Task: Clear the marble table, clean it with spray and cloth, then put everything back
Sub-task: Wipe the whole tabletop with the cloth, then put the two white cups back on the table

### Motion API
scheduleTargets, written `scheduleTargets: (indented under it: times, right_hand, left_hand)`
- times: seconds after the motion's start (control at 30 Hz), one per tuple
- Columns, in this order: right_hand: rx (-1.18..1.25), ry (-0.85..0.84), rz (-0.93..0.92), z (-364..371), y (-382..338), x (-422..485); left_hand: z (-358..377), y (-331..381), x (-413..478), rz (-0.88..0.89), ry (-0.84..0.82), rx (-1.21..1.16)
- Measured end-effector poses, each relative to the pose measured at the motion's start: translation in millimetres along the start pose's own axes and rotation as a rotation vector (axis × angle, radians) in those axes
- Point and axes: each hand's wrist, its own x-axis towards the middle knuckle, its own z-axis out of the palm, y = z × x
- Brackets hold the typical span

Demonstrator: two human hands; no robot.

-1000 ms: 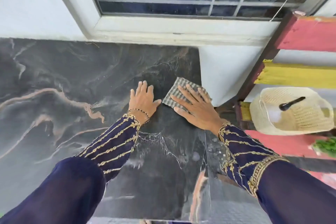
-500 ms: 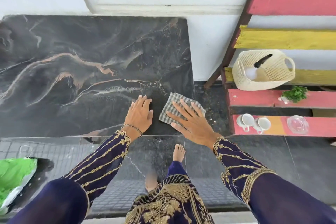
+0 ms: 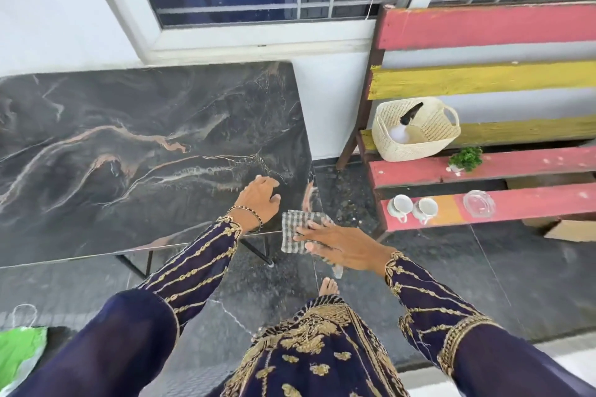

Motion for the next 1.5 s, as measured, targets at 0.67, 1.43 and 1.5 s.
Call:
scheduleTargets:
  times: [0.67,1.43,1.5]
  right_hand:
    - [1.067,0.583,0.467,-132,263,-58]
    - [0.552,0.795,0.721,-245,444,10]
    - [0.563,0.801,0.704,-223,440,2]
  left_hand:
    - [102,227,193,-0.062,-0.194,-0.226]
    - [224,270,316,-0.125,-0.338,-0.198]
    - [235,265,312,-0.129,-0.367,-0.149]
